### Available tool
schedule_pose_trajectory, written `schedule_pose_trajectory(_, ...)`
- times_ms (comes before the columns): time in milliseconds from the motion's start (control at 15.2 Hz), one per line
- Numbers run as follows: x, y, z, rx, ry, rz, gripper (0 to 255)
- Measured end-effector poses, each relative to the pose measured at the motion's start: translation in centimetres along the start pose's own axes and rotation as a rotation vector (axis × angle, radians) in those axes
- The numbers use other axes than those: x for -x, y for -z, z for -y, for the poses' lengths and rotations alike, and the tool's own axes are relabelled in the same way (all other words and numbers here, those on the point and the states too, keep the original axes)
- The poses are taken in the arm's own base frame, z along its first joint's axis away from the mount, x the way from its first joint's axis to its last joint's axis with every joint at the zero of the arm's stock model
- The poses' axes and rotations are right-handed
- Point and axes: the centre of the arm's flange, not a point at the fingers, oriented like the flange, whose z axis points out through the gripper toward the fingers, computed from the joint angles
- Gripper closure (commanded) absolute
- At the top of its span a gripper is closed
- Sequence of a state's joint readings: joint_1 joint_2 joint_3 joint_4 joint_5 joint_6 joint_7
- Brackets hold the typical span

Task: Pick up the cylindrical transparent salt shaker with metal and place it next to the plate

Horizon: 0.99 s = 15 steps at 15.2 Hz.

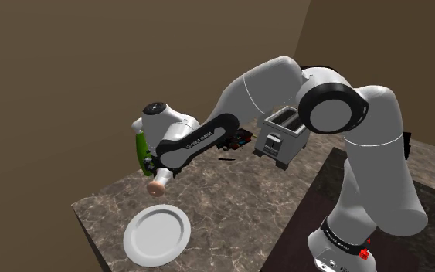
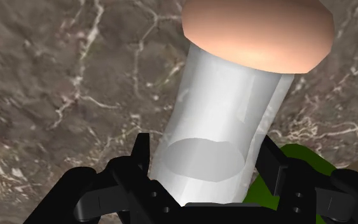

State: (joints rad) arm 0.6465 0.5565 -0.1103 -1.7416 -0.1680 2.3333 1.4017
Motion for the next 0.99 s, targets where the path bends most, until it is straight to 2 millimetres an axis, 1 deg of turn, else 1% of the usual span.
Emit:
schedule_pose_trajectory(330,0.0,0.0,0.0,0.000,0.000,0.000,255)
schedule_pose_trajectory(396,0.0,0.2,0.0,0.000,0.000,0.000,255)
schedule_pose_trajectory(990,-0.9,4.6,-0.1,0.000,0.000,0.000,255)
